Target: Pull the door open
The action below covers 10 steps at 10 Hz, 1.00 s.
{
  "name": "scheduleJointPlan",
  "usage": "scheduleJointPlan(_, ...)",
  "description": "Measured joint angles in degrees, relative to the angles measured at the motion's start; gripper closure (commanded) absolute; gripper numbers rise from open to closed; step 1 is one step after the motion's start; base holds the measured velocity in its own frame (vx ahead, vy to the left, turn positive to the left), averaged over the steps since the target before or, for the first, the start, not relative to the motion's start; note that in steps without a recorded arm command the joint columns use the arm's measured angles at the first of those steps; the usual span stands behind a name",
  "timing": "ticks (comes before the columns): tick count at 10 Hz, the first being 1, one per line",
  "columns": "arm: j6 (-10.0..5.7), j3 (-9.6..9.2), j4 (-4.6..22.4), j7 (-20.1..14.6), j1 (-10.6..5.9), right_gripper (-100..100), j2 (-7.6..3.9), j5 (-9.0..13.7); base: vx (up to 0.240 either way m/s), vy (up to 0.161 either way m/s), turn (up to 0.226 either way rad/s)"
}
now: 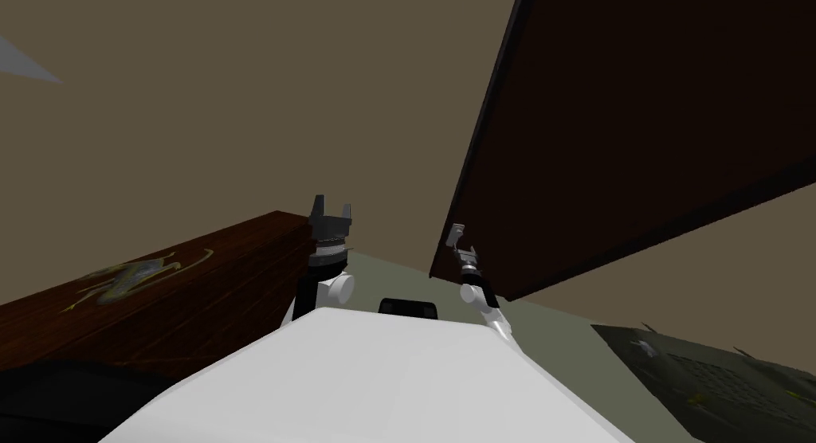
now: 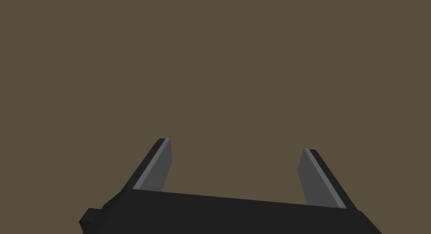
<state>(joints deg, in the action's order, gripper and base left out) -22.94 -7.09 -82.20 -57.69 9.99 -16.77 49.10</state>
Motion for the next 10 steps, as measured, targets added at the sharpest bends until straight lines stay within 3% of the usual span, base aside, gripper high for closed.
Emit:
scheduleJointPlan(2,-1.37,1.26,2.63,-2.20,-0.51,-100,-2.09,0.63,0.200,0.007,0.197)
scheduleJointPlan(5,-2.01,3.48,4.16,-4.42,-0.25,-100,-4.59,1.69,0.139,-0.039,0.108)
scheduleJointPlan(6,-2.20,3.50,4.27,-4.66,-0.27,100,-4.67,1.69,-0.008,0.003,-0.032)
scheduleJointPlan(10,-1.93,3.57,4.30,-4.41,-0.17,100,-4.67,1.71,-0.018,0.004,-0.002)
